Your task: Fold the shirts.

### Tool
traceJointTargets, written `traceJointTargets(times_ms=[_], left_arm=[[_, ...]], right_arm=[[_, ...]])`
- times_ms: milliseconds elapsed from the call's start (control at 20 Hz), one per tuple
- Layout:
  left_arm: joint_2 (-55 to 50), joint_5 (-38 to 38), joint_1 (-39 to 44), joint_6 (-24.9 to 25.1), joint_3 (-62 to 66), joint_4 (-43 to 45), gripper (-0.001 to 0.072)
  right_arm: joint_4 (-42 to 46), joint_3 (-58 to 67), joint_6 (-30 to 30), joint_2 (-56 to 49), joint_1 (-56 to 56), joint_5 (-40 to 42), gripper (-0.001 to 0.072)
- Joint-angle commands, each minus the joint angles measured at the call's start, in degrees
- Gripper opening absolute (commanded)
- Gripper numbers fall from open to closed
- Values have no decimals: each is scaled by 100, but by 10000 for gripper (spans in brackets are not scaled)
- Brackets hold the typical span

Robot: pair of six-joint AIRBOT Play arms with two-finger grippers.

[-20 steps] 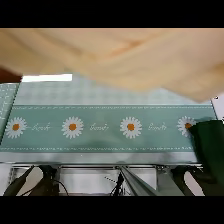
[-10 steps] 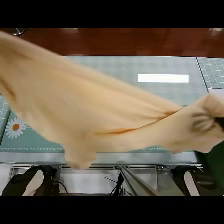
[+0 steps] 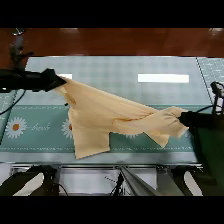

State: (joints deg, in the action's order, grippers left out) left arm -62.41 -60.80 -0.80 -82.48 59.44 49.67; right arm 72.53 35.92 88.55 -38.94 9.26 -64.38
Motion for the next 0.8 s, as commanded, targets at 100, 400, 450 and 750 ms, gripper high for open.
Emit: traceJointTargets(times_ms=[100,400,450,750], left_arm=[[-1263,1268,417,59,-275,-942,26],[-1473,518,181,101,0,-1488,705],[-1471,31,-70,101,197,-1335,705],[-651,-2074,-2371,229,328,474,704]], right_arm=[[-603,570,13,-2507,-2,1598,24],[-876,2474,-258,-3960,24,601,625],[-693,2809,-271,-3982,105,264,624],[-48,3285,-522,-3307,1915,-1152,623]])
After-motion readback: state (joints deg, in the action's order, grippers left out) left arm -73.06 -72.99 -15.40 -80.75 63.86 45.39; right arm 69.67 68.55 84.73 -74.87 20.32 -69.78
